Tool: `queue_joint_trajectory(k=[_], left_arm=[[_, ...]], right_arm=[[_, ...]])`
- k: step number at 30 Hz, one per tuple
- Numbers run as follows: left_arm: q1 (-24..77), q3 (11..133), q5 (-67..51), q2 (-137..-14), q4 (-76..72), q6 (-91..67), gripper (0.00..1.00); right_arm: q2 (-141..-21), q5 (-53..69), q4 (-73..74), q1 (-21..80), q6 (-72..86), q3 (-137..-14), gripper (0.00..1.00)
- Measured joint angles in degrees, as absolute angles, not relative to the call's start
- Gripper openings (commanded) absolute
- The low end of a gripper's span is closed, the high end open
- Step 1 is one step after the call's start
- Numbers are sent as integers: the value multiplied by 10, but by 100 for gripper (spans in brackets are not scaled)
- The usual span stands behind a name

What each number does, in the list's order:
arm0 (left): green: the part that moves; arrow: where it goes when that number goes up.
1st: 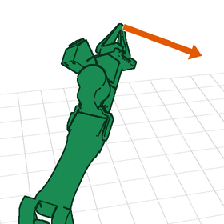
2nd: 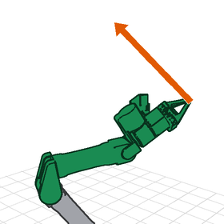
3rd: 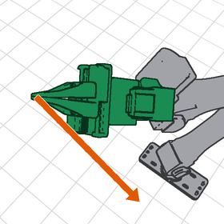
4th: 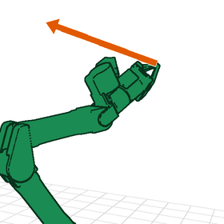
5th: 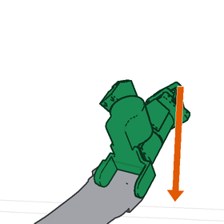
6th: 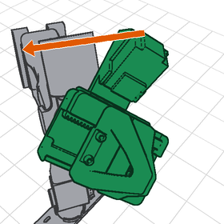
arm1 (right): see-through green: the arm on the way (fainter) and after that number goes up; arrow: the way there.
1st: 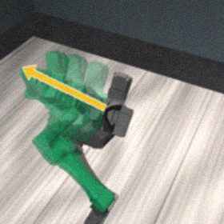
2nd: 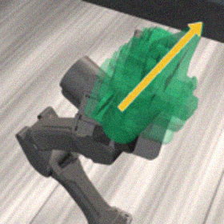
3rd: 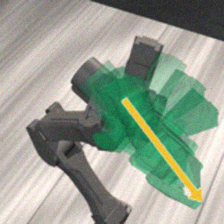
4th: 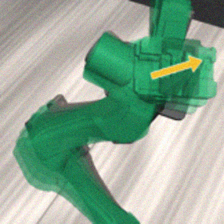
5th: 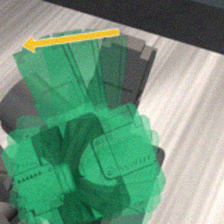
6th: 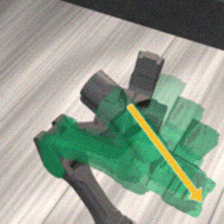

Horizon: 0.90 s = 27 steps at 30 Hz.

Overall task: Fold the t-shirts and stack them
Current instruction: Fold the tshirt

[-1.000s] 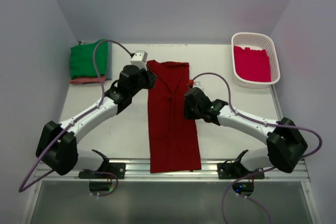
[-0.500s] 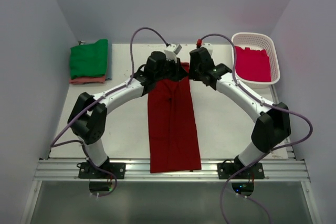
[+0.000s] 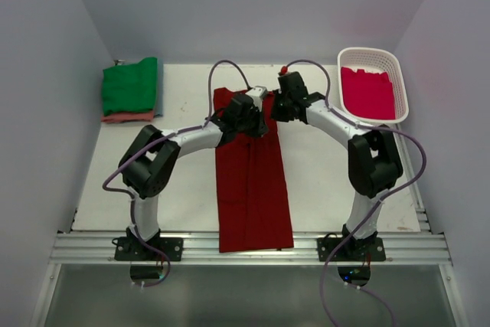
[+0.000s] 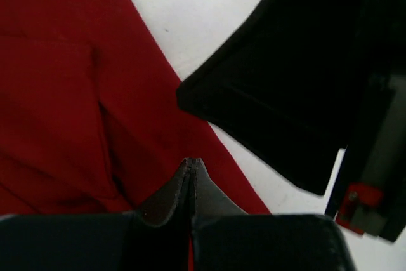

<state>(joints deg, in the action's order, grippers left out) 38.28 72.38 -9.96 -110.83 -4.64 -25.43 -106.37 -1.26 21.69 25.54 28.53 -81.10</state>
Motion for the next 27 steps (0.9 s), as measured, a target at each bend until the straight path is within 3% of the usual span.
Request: queue_joint_trajectory(k=[5, 12, 18, 27], left_arm=[[379, 750, -39, -1127, -44, -249, 7], [344, 857, 4, -1192, -10, -239, 43], [323, 963, 10, -1253, 30, -211, 50], [324, 1059, -21, -1338, 106, -166, 47]], right_arm=[[-1105, 41, 185, 256, 293, -811, 0], [-1152, 52, 178, 255, 294, -808, 0], [-1152, 53, 176, 255, 294, -784, 0], [-1154, 53, 172, 255, 294, -783, 0]])
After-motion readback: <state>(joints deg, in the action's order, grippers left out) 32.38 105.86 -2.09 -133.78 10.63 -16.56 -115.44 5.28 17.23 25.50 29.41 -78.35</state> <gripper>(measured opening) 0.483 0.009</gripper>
